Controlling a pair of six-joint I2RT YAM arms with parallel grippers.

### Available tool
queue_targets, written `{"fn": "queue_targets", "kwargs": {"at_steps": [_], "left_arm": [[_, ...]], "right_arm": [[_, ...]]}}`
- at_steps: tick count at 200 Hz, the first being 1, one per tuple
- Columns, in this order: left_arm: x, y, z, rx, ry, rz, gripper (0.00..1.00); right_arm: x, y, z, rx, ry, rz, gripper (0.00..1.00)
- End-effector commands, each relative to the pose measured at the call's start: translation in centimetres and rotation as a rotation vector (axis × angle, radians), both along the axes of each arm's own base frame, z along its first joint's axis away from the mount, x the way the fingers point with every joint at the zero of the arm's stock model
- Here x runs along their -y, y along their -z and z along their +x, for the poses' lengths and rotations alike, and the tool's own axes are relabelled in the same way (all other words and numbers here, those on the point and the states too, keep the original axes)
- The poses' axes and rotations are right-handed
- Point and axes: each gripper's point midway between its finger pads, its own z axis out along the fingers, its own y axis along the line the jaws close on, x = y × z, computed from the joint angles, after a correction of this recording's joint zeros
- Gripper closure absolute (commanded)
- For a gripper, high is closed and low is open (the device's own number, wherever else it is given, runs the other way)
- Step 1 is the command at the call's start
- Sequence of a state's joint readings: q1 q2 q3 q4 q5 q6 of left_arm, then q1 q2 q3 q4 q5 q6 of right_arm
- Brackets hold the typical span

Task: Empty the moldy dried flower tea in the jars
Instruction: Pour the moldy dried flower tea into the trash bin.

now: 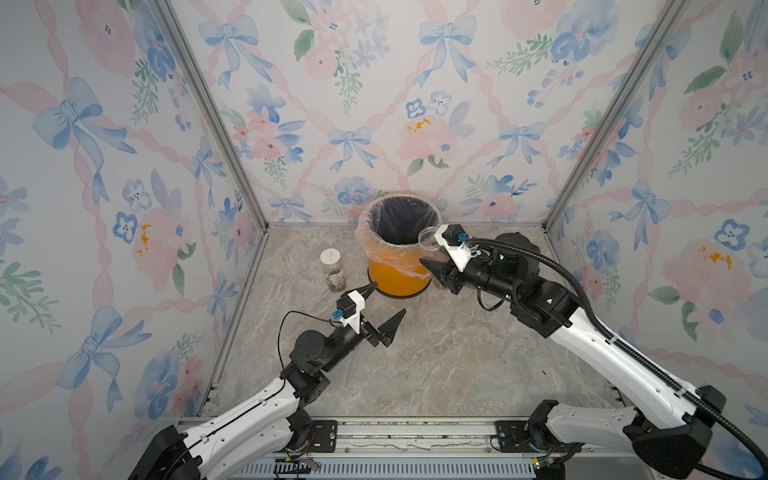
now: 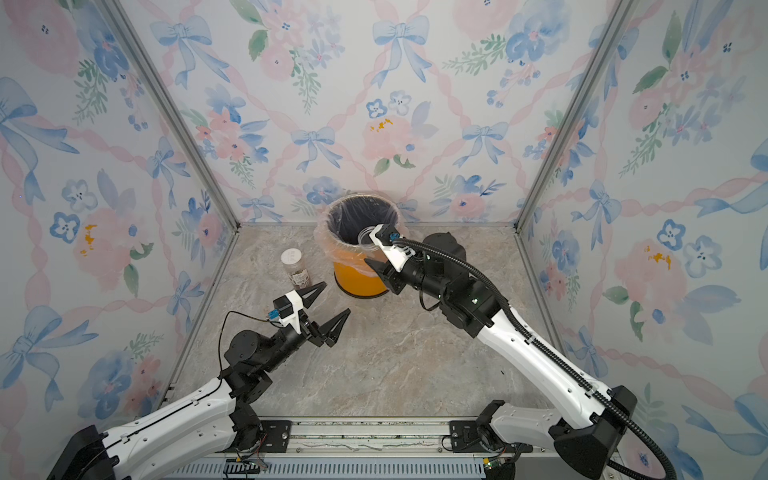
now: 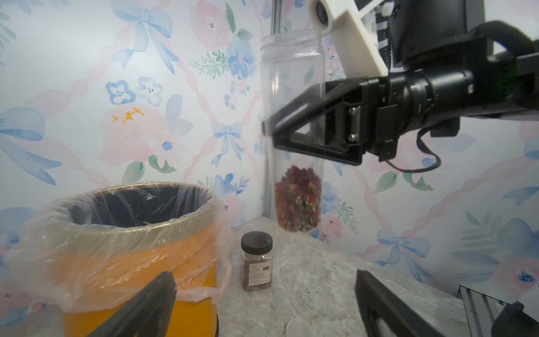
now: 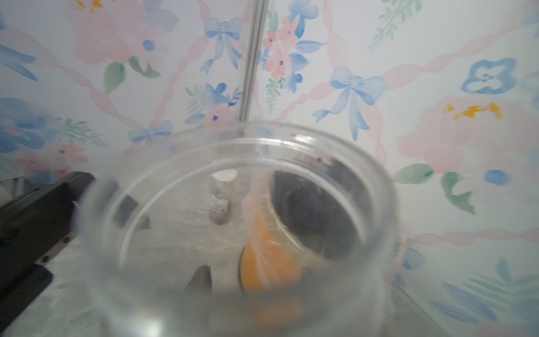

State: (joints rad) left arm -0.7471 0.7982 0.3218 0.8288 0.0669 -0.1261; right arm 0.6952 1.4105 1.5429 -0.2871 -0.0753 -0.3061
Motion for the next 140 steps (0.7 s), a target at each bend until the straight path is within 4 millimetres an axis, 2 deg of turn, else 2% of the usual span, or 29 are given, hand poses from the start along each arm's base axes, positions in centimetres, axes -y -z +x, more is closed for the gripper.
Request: {"fn": "queue_targets", "kwargs": {"at_steps": [1, 18, 22, 23, 24, 67, 99, 140], "left_arm": [[-0.7, 1.4, 1.3, -0.054, -0.081, 0.066, 0.02], [-0.8, 1.6, 1.6, -0.066, -0.095, 0.082, 0.02], [-0.8, 1.6, 1.6, -0.068, -0.094, 0.086, 0.02], [-0.8, 1.6, 1.6, -0.068, -0.095, 0.085, 0.02], [-0.8, 1.6, 1.6, -0.068, -0.095, 0.085, 0.02], [-1.5, 2.1, 1.7, -0.081, -0.127, 0.093, 0.02], [-1.8, 2.7, 1.7, -0.086, -0.141, 0.103, 0.02], [-2.3, 3.1, 1.7, -0.086, -0.154, 0.105, 0.02]], "right_arm": [[3.5, 4.9, 4.2, -0.036, 0.173, -0.334, 0.66], [4.4, 5.4, 6.8, -0.027, 0.238, -0.462, 0.66], [4.8, 4.5, 7.1, -0.01, 0.256, -0.472, 0.66], [4.6, 5.8, 7.7, -0.03, 0.256, -0.499, 0.66], [4.7, 5.2, 7.7, -0.019, 0.262, -0.495, 0.66], [5.0, 6.9, 13.2, 0.027, 0.374, -0.752, 0.64], [4.3, 7.9, 15.8, 0.108, 0.421, -0.94, 0.63], [2.4, 9.3, 17.5, 0.231, 0.414, -1.176, 0.61]]}}
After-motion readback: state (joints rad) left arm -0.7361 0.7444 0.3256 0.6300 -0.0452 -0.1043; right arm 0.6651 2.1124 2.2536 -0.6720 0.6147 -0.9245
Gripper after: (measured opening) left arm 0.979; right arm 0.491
